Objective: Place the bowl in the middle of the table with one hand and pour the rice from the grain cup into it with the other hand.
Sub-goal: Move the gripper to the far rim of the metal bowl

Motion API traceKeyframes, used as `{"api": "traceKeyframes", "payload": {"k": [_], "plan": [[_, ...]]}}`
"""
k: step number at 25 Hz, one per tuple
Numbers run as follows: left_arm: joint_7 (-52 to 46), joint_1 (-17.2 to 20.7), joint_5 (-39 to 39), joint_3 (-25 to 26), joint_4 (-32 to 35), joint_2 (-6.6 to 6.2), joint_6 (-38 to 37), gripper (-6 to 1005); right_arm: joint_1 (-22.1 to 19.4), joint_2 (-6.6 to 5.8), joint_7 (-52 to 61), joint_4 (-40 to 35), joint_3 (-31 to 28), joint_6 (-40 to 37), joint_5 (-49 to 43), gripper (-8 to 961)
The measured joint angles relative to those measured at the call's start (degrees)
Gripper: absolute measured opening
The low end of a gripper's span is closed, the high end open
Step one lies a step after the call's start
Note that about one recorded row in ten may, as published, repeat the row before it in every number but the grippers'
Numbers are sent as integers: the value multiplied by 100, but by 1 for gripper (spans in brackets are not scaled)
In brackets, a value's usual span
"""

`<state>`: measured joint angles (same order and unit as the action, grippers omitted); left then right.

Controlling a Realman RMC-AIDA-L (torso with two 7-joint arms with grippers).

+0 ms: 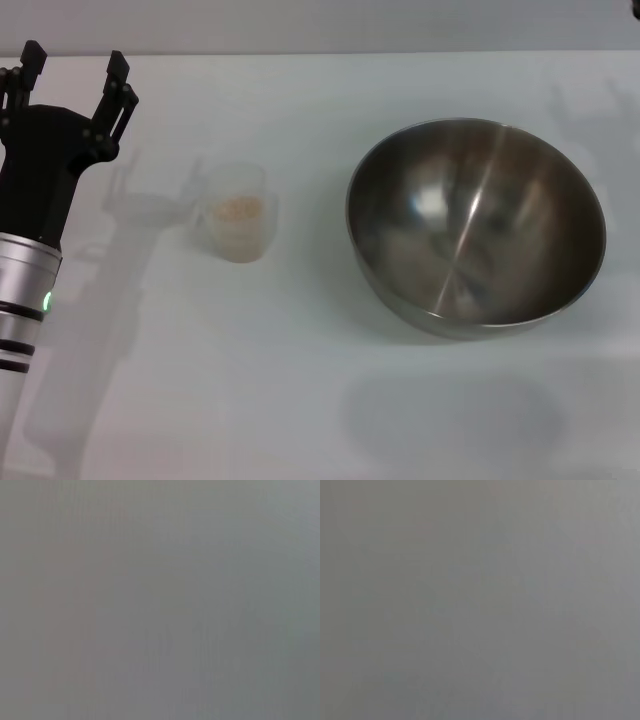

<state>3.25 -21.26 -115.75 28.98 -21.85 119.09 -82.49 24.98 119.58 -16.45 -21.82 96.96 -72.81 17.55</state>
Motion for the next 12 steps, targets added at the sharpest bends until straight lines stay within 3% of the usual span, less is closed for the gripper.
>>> {"api": "traceKeyframes", "payload": {"k": [2, 5, 9, 10, 11, 12], "plan": [[0, 0, -2, -4, 8, 0, 1, 829, -67, 1, 99, -283, 14, 321, 0, 721], [0, 1, 0, -13, 27, 0, -7, 829, -366, 1, 540, -1380, 84, 1611, -7, 717], [0, 13, 0, -10, 33, 1, -17, 829, -695, -25, 1125, -3024, 122, 3815, -36, 713], [0, 15, -1, -8, 35, 0, -18, 829, -813, -31, 1220, -3808, 121, 5030, -39, 712], [0, 18, -1, -5, 39, 0, -19, 829, -813, -31, 1220, -3808, 121, 5030, -39, 711], [0, 18, 0, -2, 41, 0, -19, 829, -851, -32, 1225, -4205, 109, 5610, -39, 709]]}}
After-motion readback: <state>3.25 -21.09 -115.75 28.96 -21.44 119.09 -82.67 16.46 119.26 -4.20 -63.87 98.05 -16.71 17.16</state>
